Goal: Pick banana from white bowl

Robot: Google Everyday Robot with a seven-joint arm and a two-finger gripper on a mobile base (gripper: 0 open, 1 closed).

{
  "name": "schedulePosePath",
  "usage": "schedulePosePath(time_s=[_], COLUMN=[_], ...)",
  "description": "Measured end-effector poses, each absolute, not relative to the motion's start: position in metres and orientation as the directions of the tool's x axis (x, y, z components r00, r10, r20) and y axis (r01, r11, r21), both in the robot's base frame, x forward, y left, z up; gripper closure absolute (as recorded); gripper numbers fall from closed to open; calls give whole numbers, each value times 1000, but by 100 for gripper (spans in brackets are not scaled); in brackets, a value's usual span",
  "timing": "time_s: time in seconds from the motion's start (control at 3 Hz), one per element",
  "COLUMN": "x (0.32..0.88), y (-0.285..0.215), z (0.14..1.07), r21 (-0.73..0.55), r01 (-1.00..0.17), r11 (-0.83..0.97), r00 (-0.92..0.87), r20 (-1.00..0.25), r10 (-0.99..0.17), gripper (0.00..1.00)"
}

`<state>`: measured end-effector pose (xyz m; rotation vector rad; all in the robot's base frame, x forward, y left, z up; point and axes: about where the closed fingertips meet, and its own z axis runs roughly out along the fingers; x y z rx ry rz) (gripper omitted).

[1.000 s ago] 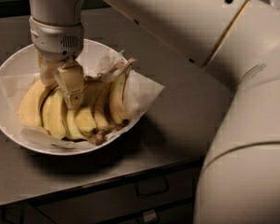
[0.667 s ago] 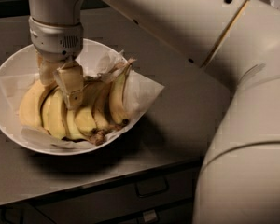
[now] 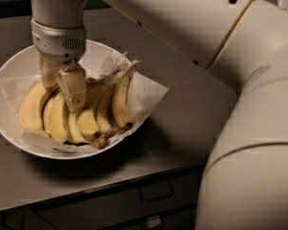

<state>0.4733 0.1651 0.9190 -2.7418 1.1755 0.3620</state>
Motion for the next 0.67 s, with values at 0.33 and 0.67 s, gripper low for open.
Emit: schedulePosePath(time_s=[0.33,0.67], x=[476,476], y=[168,168], z=[918,920], r21=[-34,-34], r01=[-722,-721], r11=[-691,-692], r00=[672,673], r20=[-272,-273], r10=[-689,-687], gripper=[33,33])
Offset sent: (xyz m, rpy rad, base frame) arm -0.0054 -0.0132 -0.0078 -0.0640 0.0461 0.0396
